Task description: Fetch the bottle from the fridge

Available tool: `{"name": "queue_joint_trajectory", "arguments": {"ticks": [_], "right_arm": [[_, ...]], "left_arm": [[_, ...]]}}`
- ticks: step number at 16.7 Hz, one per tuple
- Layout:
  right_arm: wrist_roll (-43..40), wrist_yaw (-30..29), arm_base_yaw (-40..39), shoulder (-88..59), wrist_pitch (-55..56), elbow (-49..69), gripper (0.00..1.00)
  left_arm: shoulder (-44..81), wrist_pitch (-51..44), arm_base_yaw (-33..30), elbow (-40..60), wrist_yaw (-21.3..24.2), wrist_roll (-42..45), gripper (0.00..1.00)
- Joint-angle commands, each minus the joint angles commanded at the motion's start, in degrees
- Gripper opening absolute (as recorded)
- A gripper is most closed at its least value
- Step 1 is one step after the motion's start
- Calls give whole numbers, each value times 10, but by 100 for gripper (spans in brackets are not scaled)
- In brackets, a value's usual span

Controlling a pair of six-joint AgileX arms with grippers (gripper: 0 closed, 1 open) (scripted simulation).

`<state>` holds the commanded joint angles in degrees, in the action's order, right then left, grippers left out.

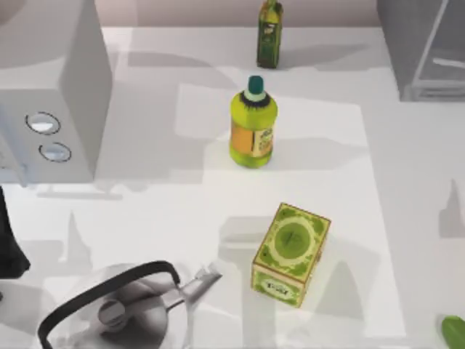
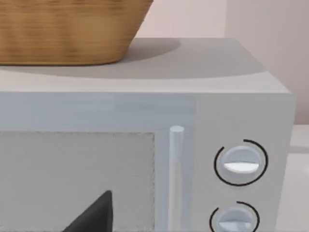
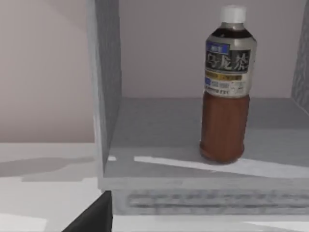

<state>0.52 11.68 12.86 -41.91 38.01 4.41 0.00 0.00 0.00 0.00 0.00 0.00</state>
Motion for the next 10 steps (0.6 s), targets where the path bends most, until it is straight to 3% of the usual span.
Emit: {"name": "queue_joint_trajectory", "arguments": {"ticks": [10], "right_arm": [[4, 129, 130, -444, 399, 45, 100]], "left_arm": [[0, 0, 0, 0, 0, 0, 100]]}}
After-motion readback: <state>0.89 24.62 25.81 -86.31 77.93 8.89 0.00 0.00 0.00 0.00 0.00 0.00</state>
